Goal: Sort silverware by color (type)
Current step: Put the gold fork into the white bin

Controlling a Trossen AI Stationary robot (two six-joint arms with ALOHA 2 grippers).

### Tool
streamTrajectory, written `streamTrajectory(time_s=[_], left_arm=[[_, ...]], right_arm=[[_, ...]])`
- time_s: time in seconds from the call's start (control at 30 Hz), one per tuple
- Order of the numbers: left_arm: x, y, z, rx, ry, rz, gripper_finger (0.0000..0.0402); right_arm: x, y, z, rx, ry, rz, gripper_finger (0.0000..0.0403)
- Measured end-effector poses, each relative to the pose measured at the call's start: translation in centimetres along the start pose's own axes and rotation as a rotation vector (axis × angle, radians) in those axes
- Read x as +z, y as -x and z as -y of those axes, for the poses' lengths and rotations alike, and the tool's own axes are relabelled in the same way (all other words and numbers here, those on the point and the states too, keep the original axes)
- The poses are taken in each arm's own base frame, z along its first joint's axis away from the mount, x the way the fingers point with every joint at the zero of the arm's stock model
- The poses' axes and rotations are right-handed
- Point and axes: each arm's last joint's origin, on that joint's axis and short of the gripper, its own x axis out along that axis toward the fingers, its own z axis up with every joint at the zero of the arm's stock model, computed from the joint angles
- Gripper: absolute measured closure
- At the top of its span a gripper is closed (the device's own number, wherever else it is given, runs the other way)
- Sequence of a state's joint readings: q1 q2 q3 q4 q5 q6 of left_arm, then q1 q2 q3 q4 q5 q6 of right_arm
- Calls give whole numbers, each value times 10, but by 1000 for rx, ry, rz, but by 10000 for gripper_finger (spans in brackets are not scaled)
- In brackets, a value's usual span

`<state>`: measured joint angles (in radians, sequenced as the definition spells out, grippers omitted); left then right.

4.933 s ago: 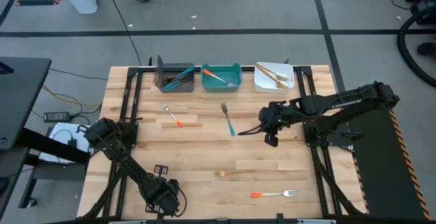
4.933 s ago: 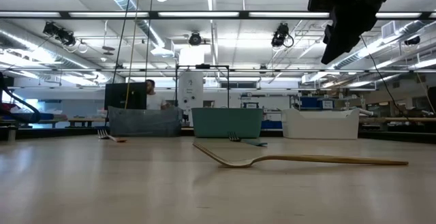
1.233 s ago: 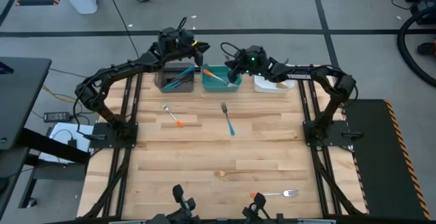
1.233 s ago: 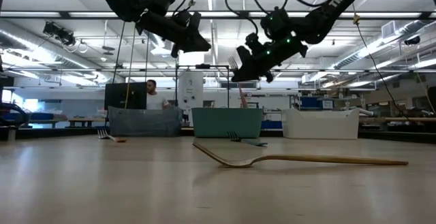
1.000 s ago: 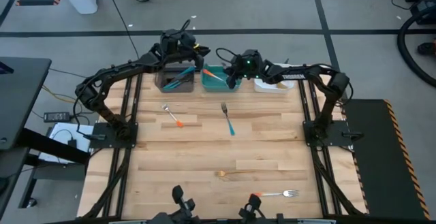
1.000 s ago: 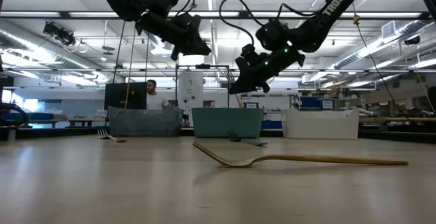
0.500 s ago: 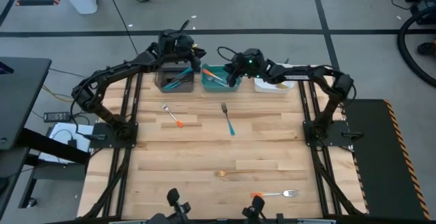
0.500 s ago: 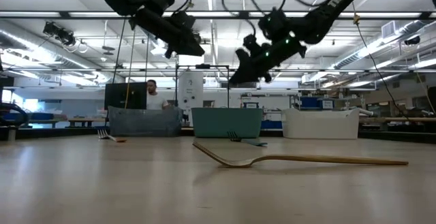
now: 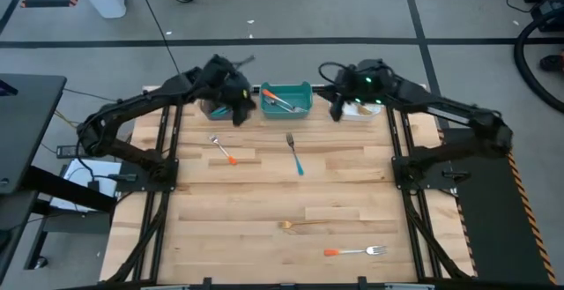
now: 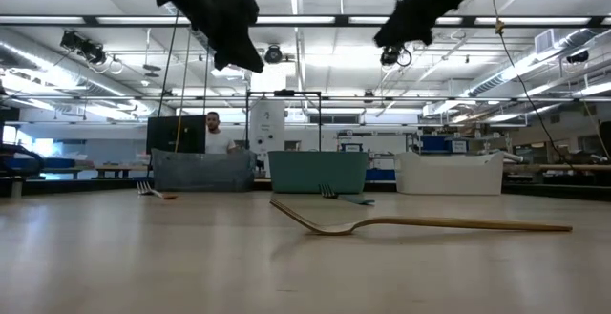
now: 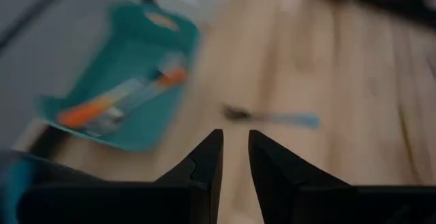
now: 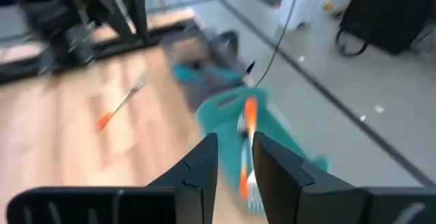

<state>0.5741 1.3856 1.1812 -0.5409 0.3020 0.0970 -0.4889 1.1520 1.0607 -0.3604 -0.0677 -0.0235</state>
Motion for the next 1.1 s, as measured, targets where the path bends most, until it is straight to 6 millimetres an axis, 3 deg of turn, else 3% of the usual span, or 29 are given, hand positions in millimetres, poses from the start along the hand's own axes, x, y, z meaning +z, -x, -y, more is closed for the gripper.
streamTrajectory(time_s=[0.13, 0.27, 0.43, 0.67, 0.87, 1.1], left_arm=[[-8, -10, 30, -88, -88, -105, 324], [-8, -15, 61, -160, -132, -110, 324], [-7, -19, 101, -200, -133, -78, 324], [-3, -25, 167, -266, -126, 73, 324], [-19, -66, 217, -280, -150, 112, 324], [-54, -119, 260, -349, -193, 80, 324]], right_arm=[[-12, 33, -18, 63, -48, -116, 304], [-25, 52, -37, 130, -90, -239, 304], [-38, 59, -59, 206, -84, -373, 304], [-41, 61, -85, 300, -70, -403, 304], [-42, 57, -97, 297, -114, -404, 304], [-44, 54, -104, 295, -122, -416, 304]])
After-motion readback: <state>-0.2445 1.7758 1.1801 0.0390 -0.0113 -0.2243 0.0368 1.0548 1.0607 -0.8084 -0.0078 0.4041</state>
